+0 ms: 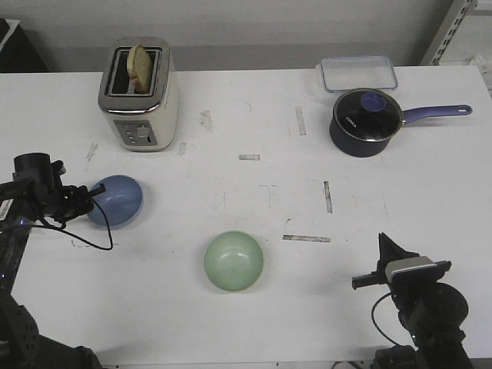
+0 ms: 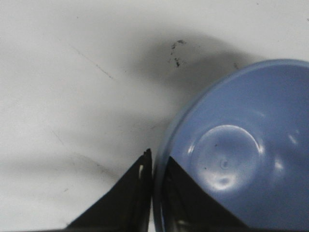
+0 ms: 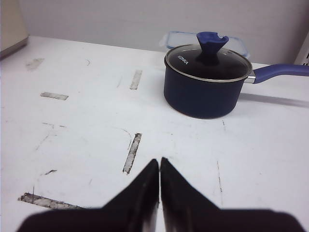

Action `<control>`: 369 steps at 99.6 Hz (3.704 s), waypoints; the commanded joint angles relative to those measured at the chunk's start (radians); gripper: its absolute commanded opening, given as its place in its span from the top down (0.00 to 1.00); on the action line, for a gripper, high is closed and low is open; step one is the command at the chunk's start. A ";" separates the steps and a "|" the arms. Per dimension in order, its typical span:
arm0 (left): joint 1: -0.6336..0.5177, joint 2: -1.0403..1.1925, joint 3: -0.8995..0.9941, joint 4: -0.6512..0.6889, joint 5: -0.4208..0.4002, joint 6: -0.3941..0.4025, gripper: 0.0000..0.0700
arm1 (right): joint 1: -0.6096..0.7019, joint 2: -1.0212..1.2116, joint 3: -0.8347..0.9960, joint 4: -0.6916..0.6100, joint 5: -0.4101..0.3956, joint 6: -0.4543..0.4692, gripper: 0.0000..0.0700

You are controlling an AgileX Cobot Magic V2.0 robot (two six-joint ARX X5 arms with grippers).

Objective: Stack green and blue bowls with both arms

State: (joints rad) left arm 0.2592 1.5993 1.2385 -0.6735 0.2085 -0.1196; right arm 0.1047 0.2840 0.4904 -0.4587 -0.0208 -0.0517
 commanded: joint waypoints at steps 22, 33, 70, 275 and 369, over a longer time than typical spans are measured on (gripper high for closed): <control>0.002 -0.001 0.063 0.007 0.003 -0.054 1.00 | 0.003 0.006 -0.001 0.010 0.003 0.010 1.00; -0.007 -0.022 0.141 -0.037 0.013 -0.055 1.00 | 0.003 0.006 -0.001 0.010 0.003 0.010 1.00; -0.208 -0.123 0.309 -0.275 0.064 -0.048 1.00 | 0.003 0.006 -0.001 0.010 0.003 0.010 1.00; -0.730 -0.082 0.443 -0.206 -0.281 0.119 1.00 | 0.003 0.006 -0.001 0.011 0.003 0.010 1.00; -0.401 -1.262 -0.629 0.268 -0.346 0.109 1.00 | 0.003 0.005 -0.001 0.014 0.002 0.010 1.00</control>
State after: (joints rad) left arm -0.1440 0.3595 0.6090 -0.4141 -0.1345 -0.0135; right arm 0.1047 0.2840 0.4904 -0.4580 -0.0208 -0.0517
